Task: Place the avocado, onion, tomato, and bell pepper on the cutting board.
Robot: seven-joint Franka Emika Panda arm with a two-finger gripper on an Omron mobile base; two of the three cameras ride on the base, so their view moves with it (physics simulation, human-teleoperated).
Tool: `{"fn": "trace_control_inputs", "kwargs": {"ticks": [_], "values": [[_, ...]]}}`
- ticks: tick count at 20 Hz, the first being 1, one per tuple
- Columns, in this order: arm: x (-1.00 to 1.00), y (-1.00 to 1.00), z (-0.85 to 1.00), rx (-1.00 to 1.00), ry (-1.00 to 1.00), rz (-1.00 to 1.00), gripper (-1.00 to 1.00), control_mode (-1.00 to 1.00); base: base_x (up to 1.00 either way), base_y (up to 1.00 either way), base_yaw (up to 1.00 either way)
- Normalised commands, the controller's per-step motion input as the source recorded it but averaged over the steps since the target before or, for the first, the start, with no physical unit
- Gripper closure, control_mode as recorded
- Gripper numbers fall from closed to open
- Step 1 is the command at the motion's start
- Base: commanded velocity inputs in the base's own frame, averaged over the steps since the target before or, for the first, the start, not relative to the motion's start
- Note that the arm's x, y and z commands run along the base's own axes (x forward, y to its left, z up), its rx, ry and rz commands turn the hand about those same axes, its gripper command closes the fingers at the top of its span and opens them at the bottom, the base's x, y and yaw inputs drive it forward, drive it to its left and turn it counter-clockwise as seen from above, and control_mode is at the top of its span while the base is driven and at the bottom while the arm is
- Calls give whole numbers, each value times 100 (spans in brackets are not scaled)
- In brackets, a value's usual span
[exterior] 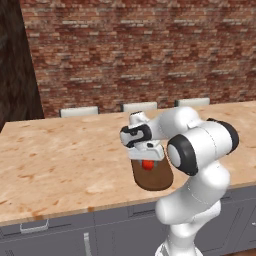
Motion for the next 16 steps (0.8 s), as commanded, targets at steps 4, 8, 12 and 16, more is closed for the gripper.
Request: {"fn": "trace_control_inputs", "kwargs": {"ticks": [4, 8, 12, 16], "values": [[-23, -5, 1, 4, 0, 3, -100, -100, 0, 0, 0], [-26, 0, 14, 1, 0, 3, -100, -100, 0, 0, 0], [-22, 0, 25, 0, 0, 5, -100, -100, 0, 0, 0], [-10, -7, 26, 0, 0, 4, -100, -100, 0, 0, 0]]}}
